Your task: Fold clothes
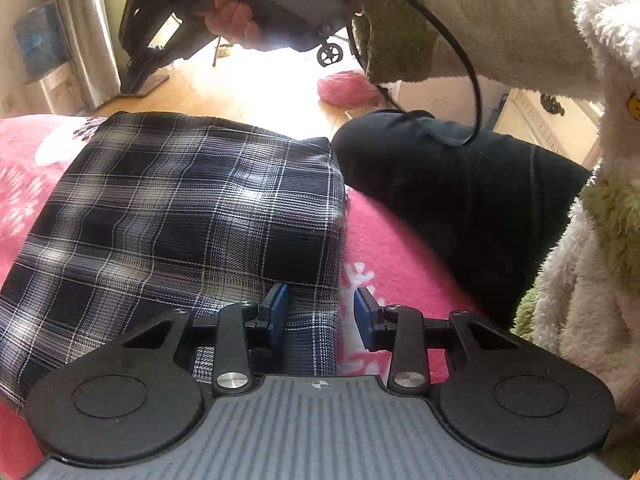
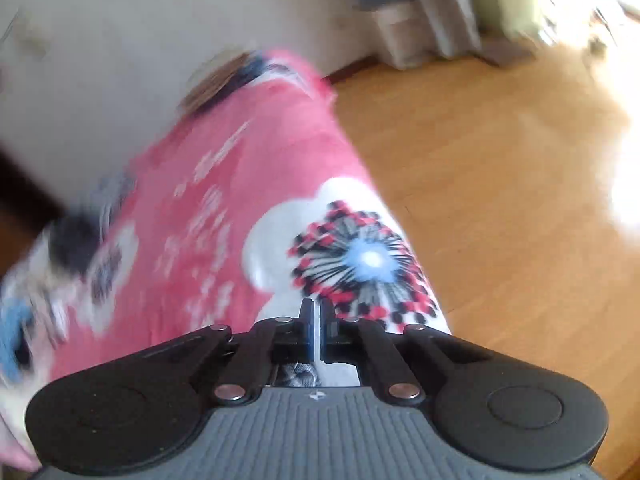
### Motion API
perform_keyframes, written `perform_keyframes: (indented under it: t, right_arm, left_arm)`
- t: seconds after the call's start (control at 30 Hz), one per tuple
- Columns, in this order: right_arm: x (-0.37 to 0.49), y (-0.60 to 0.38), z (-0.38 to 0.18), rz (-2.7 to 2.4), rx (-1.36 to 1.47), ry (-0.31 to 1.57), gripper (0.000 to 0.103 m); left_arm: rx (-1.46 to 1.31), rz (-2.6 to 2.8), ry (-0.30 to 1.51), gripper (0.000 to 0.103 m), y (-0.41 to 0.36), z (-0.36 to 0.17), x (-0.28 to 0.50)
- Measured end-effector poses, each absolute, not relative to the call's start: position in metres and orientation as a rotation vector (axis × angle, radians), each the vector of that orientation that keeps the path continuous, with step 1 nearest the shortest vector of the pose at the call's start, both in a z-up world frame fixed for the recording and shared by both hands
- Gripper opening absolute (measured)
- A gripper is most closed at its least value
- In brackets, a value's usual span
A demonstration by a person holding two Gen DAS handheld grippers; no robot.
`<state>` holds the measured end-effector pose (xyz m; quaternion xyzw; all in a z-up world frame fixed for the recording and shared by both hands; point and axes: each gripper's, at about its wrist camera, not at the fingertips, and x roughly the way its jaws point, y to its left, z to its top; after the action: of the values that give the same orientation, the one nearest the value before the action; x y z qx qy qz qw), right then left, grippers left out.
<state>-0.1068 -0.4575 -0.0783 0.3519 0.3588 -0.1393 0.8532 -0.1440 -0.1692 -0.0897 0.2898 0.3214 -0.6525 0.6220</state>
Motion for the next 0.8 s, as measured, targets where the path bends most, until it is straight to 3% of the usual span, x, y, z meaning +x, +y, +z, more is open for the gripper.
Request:
perform_keyframes:
  t: [0.13, 0.2, 0.23, 0.27, 0.33, 0.37, 0.7, 0.8]
  right_arm:
    - [-0.089, -0.455, -0.083, -0.234, 0.746, 0.825, 0.009]
    - [-0.076, -0.446, -0.085, -0.199, 0.711, 0.874, 0.052]
    - [-0.071, -0.441, -0.088, -0.185, 0.696, 0.893, 0.053]
    - [-0.067, -0.436, -0.090, -0.172, 0.682, 0.910, 0.047]
    - [-0.069, -0.433, -0.093, -0.164, 0.696, 0.903, 0.013]
    - [-0.072, -0.434, -0.094, -0.163, 0.718, 0.891, 0.006]
    - [-0.117, -0.487, -0.143, -0.238, 1.460, 0.686, 0.000]
    - [-0.117, -0.487, -0.150, -0.233, 1.505, 0.709, 0.002]
  left_arm:
    - [0.673, -1.499, 0.731, 0.035, -0.171, -0.090, -0.146]
    - [0.673, -1.498, 0.730, 0.035, -0.171, -0.090, -0.146]
    - [0.673, -1.498, 0.730, 0.035, -0.171, -0.090, -0.147]
    - [0.674, -1.497, 0.729, 0.035, -0.171, -0.089, -0.147]
    - [0.676, -1.498, 0.729, 0.035, -0.172, -0.089, -0.147]
    - [0.676, -1.498, 0.728, 0.035, -0.172, -0.090, -0.147]
    - [0.671, -1.502, 0.730, 0.035, -0.169, -0.091, -0.146]
    - [0.670, -1.502, 0.730, 0.035, -0.166, -0.090, -0.144]
